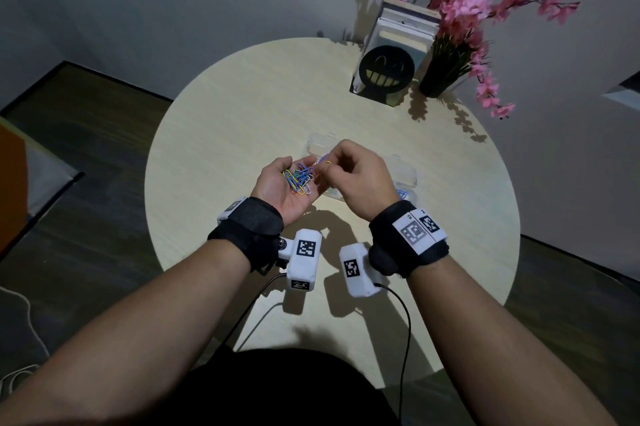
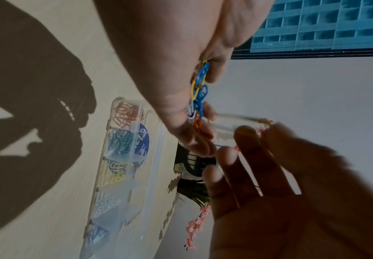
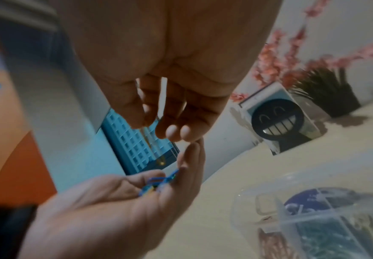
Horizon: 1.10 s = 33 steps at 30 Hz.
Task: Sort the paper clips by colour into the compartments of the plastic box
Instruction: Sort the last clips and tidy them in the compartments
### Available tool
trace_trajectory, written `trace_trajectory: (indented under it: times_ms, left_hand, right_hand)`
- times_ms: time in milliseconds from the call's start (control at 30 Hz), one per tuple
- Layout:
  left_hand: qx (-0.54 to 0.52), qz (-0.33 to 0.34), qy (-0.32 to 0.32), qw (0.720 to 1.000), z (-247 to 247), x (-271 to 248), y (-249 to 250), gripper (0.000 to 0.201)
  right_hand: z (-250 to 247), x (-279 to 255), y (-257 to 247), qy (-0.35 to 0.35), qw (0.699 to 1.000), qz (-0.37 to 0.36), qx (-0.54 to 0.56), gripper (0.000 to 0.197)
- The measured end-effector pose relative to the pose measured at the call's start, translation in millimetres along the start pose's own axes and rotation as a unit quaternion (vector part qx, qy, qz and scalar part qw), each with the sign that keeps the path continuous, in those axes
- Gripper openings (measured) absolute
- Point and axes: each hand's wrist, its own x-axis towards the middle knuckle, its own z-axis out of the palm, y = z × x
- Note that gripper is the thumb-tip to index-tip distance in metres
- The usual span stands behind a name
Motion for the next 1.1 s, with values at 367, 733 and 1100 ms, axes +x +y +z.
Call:
trace_trajectory:
  times_ms: [367, 733, 1100]
  left_hand:
    - [0.036, -0.020, -0.015, 0.999, -2.0, 2.2, -0.5, 0.040]
    - [0.102, -0.017, 0.009, 0.995, -1.0, 3.6, -2.6, 0.046]
    - [0.100, -0.008, 0.008, 0.995, 1.8, 3.2, -5.7, 0.043]
  right_hand:
    - [14.4, 5.1, -10.1, -0.122, 0.981, 0.009, -0.149, 0.006]
    - [19.8, 0.9, -19.3, -0.139, 0.936, 0.008, -0.322, 0.003]
    - [18.7, 1.8, -13.2, -0.139, 0.948, 0.044, -0.284, 0.026]
